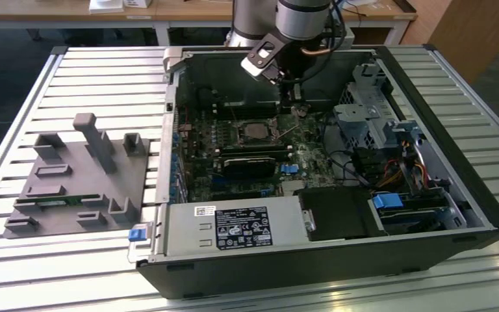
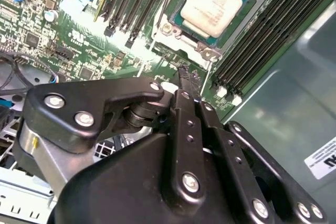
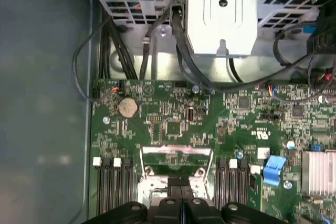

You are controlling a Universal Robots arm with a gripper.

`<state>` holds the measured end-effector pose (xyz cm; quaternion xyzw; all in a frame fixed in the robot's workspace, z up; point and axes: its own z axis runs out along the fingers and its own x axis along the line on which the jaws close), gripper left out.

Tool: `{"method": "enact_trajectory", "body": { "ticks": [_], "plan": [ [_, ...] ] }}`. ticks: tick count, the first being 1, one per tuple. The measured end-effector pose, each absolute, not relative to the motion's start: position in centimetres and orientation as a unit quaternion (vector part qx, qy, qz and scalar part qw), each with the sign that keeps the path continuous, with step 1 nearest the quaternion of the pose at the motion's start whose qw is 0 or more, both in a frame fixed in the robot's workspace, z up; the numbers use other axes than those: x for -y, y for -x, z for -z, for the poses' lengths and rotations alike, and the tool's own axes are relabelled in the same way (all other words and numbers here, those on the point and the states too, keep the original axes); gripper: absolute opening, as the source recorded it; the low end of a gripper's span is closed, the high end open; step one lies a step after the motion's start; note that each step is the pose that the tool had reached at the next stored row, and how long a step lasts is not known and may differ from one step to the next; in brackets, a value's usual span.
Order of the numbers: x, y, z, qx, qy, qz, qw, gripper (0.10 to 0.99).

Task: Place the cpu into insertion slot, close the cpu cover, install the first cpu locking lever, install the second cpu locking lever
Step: 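Close the cpu cover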

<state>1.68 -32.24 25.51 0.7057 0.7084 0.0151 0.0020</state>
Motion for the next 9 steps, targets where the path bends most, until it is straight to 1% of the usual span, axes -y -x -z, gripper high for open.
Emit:
{"method": "enact_trajectory", "body": {
  "ticks": [9],
  "plan": [
    [32.18,-2.89,-25.5,-0.709,-0.705,-0.015,0.002,0.106]
  ]
}}
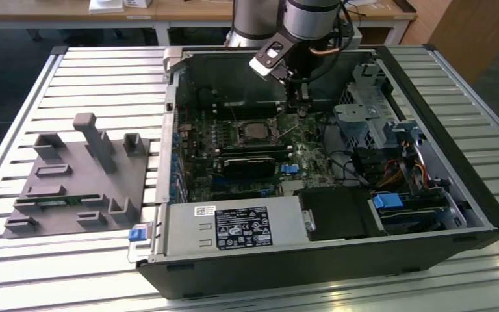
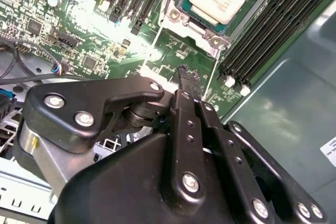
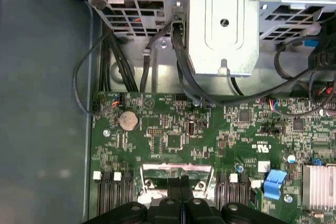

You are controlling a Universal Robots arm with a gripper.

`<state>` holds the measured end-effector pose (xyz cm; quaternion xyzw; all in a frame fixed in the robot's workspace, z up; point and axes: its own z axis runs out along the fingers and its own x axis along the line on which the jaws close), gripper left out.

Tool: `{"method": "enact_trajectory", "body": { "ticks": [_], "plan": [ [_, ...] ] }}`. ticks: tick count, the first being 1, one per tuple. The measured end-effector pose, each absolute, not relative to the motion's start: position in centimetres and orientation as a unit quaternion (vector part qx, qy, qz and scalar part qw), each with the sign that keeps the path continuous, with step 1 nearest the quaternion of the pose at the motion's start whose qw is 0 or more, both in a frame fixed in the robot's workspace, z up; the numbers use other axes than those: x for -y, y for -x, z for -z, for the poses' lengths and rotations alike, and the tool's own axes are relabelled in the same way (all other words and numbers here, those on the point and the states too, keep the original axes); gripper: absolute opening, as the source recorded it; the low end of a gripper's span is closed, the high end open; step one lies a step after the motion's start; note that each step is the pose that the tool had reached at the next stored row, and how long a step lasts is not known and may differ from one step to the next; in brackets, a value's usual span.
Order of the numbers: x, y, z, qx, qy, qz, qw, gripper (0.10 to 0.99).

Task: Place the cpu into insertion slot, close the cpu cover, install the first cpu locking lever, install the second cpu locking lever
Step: 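Close the cpu cover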

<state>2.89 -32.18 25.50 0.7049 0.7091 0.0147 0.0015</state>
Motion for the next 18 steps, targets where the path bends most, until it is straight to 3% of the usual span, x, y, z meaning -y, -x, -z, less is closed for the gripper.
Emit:
{"method": "enact_trajectory", "body": {
  "ticks": [18],
  "plan": [
    [32.18,-3.71,-25.5,-0.709,-0.705,-0.015,0.001,0.106]
  ]
}}
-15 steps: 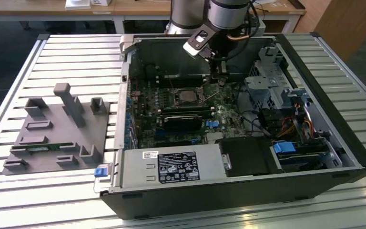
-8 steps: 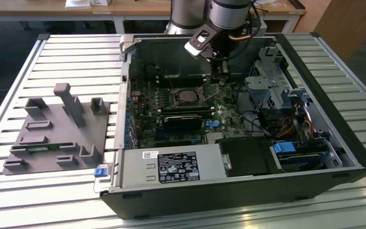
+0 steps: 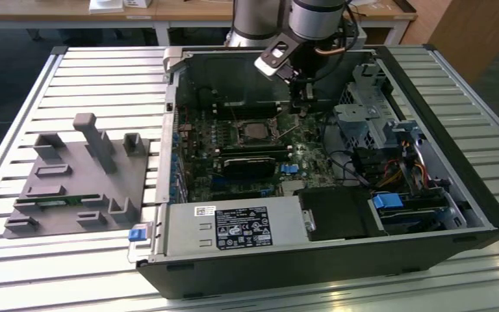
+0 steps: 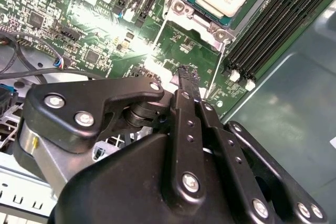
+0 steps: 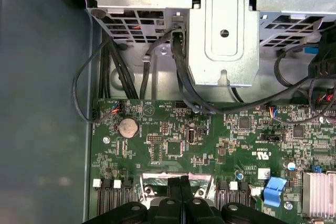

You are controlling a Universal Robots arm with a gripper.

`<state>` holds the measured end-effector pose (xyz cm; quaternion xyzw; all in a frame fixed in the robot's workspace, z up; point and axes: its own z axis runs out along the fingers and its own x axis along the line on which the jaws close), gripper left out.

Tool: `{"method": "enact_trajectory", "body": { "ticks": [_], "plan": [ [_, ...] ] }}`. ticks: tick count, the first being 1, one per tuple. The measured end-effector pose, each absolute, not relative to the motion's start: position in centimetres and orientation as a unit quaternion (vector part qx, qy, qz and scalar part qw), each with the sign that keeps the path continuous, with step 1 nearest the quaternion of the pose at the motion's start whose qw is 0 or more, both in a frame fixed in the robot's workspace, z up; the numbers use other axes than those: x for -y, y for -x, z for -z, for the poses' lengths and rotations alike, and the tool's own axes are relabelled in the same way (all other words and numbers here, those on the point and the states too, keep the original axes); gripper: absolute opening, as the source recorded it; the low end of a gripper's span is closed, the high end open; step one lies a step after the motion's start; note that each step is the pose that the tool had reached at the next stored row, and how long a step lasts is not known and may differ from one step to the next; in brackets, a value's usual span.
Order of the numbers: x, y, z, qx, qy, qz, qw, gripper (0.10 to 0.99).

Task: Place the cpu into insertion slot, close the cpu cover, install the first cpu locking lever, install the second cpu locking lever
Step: 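Close the cpu cover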

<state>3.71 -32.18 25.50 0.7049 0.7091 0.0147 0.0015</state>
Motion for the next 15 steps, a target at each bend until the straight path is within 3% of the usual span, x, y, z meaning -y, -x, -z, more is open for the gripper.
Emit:
{"method": "enact_trajectory", "body": {
  "ticks": [15],
  "plan": [
    [32.2,-5.2,-25.5,-0.709,-0.705,-0.014,0.001,0.106]
  ]
}}
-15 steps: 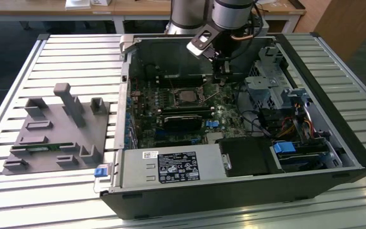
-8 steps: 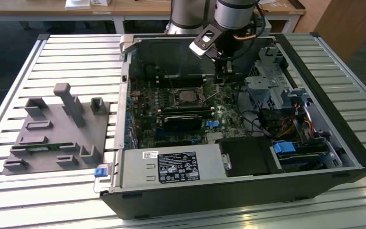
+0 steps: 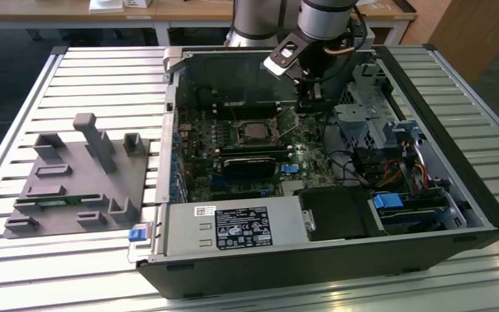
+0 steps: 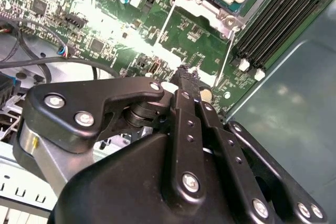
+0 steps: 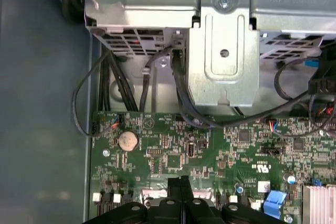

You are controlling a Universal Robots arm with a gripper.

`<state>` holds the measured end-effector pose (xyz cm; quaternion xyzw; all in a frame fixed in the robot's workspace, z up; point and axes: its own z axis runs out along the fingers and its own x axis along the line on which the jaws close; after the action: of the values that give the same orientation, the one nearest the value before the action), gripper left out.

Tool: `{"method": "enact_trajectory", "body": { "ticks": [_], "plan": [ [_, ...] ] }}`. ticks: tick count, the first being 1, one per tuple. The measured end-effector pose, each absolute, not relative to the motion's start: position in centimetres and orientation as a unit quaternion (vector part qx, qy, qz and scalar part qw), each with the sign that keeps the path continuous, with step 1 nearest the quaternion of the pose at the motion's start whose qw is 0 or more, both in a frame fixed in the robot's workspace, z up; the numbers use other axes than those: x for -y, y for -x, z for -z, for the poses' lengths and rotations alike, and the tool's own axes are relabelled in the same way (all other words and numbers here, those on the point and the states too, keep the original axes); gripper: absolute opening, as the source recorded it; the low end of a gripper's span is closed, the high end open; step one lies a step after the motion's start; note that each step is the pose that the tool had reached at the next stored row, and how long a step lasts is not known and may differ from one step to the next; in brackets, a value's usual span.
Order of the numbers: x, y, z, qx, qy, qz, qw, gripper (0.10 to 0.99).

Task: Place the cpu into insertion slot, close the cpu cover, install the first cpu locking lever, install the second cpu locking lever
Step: 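Close the cpu cover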

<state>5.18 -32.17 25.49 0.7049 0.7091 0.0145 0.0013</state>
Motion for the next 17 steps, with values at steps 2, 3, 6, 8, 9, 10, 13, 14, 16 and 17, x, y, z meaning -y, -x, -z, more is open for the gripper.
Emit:
{"method": "enact_trajectory", "body": {
  "ticks": [2,3,6,8,9,10,13,14,16,17],
  "plan": [
    [32.1,-5.5,-25.5,-0.709,-0.705,-0.014,0.001,0.106],
    [32.1,-5.7,-25.5,-0.709,-0.705,-0.014,0.001,0.106],
    [32.1,-6.2,-25.4,-0.709,-0.705,-0.013,0.0,0.106],
    [32.0,-6.4,-25.4,-0.709,-0.705,-0.012,-0.001,0.106],
    [32.0,-6.5,-25.3,-0.709,-0.705,-0.012,-0.002,0.106],
    [32.0,-6.5,-25.3,-0.709,-0.705,-0.011,-0.002,0.106],
    [31.9,-6.6,-25.0,-0.709,-0.705,-0.011,-0.003,0.106],
    [31.9,-6.7,-24.9,-0.709,-0.705,-0.01,-0.003,0.106],
    [31.9,-6.8,-24.6,-0.709,-0.705,-0.01,-0.003,0.106],
    [31.8,-6.8,-24.5,-0.709,-0.705,-0.01,-0.003,0.106]
  ]
}}
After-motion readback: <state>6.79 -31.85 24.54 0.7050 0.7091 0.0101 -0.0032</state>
